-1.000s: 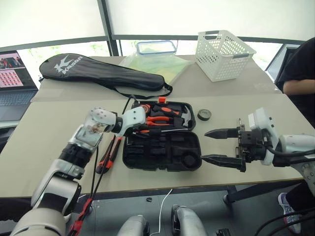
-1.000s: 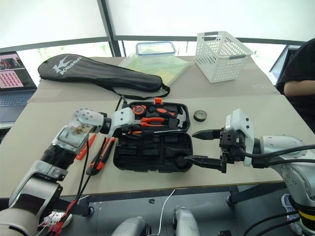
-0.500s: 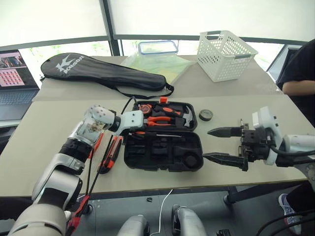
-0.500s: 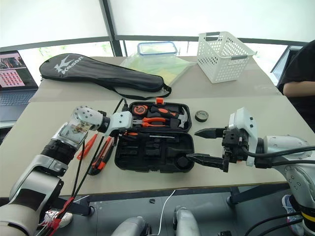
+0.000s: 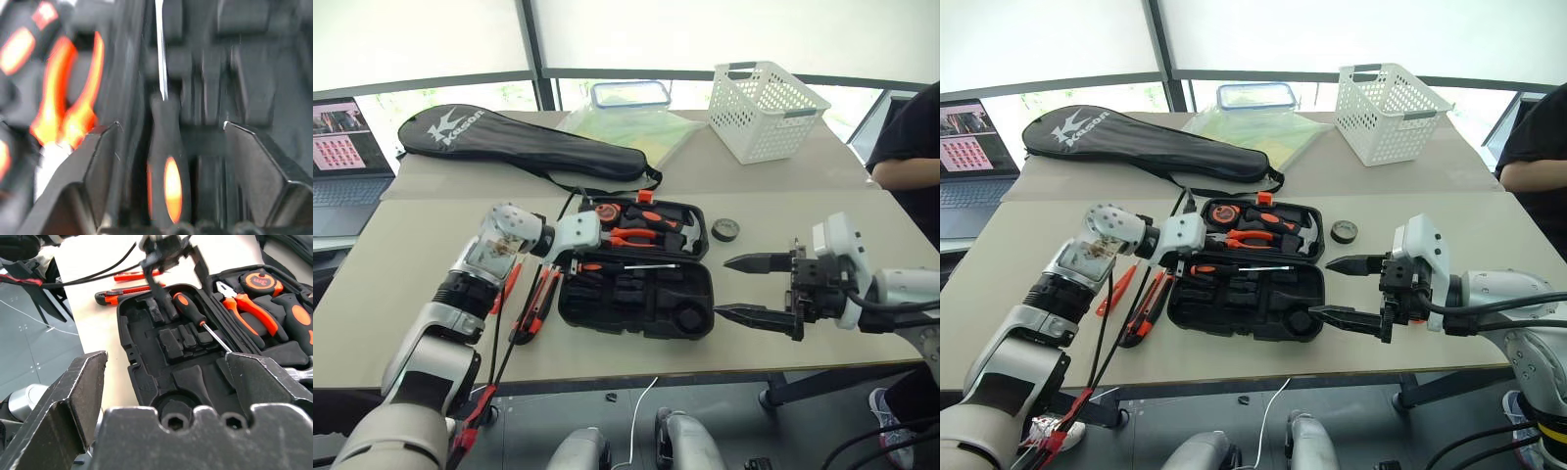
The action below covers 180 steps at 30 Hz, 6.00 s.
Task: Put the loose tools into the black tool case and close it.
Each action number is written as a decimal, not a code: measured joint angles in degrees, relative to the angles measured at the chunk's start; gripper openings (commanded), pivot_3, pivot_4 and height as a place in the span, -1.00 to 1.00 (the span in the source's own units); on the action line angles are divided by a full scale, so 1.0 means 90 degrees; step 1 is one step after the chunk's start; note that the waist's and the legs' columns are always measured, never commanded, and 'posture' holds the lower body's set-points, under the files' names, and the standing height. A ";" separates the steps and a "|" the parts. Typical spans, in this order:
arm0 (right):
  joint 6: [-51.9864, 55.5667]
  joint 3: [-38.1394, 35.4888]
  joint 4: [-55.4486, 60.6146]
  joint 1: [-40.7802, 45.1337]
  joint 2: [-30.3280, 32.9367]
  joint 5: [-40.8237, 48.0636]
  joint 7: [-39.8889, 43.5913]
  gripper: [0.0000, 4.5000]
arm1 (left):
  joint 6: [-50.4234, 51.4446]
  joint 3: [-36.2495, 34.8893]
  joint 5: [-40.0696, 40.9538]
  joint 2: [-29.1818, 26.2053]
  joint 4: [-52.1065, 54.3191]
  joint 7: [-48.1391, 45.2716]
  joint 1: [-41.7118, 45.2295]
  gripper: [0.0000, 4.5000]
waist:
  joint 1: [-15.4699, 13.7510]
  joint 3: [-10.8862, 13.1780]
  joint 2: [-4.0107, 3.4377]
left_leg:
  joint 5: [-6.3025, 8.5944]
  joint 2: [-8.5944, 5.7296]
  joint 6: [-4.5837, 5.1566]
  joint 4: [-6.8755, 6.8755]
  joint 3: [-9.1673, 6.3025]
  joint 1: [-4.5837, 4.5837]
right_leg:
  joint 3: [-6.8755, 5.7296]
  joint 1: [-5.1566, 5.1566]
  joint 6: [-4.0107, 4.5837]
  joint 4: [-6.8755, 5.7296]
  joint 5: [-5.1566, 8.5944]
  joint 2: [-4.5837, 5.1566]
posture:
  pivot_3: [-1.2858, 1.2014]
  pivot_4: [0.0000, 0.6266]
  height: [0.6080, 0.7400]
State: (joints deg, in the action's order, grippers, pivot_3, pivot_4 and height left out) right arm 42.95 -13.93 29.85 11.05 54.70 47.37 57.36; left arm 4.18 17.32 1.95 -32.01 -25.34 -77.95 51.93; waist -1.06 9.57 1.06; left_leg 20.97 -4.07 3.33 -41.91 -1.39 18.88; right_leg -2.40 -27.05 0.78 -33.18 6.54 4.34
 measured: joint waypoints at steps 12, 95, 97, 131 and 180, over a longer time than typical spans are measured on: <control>0.0000 -0.0022 0.0014 -0.0040 0.0001 0.0127 -0.0051 1.00 | -0.0092 0.0248 -0.0377 0.0284 -0.0486 0.0065 0.0001 -0.99 | 0.0014 0.0000 0.0000 | 0.0000 -0.0002 0.0000 -0.0001 0.0003 -0.0002 | 0.0004 0.0000 -0.0004 0.0003 -0.0003 0.0001 | 0.03 -0.52 1.00; -0.3423 0.3513 -0.4681 0.3228 -0.1847 -0.4360 0.1387 -0.54 | 0.4056 -0.1292 0.3482 -0.2694 0.4181 -0.0539 -0.1854 1.00 | 0.0248 0.0019 -0.0040 | -0.0017 -0.0018 -0.0037 0.0006 0.0015 0.0019 | -0.0147 -0.0036 0.0039 -0.0003 -0.0008 0.0011 | 0.03 -0.52 1.00; -0.3433 0.3520 -0.4718 0.3223 -0.1876 -0.4385 0.1426 -0.54 | 0.4056 -0.1296 0.3490 -0.2694 0.4145 -0.0517 -0.1854 1.00 | 0.0240 0.0020 -0.0041 | -0.0027 -0.0008 -0.0053 0.0006 0.0013 0.0014 | -0.0145 -0.0032 0.0055 0.0002 -0.0017 0.0014 | 0.03 -0.52 1.00; -0.2924 0.3841 -0.4911 0.3520 -0.2966 -0.4724 0.0856 -0.97 | 0.3836 -0.1298 0.3287 -0.2668 0.3840 -0.0369 -0.1844 1.00 | 0.0212 0.0015 -0.0039 | -0.0038 0.0000 -0.0066 0.0008 -0.0011 0.0015 | -0.0141 -0.0032 0.0075 -0.0008 -0.0023 0.0000 | 0.03 -0.52 1.00; 0.0387 0.1630 -0.0085 0.2093 -0.1855 -0.0570 0.0013 1.00 | 0.7301 -0.1639 0.2384 -0.3230 0.3259 0.3903 -0.3095 0.88 | 0.0186 0.0003 -0.0019 | -0.0037 0.0001 -0.0083 0.0099 0.0003 -0.0065 | -0.0138 -0.0008 0.0089 -0.0002 -0.0010 0.0005 | 0.03 -0.52 1.00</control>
State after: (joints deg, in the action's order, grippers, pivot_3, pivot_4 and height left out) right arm 46.43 0.74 29.08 29.88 38.00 42.24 57.48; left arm 69.89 2.58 23.41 -61.07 4.00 -42.82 24.08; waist 0.61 9.60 0.89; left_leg 20.64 -4.06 2.58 -41.01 -1.36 18.29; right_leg -3.64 -27.12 1.58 -33.19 6.45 4.39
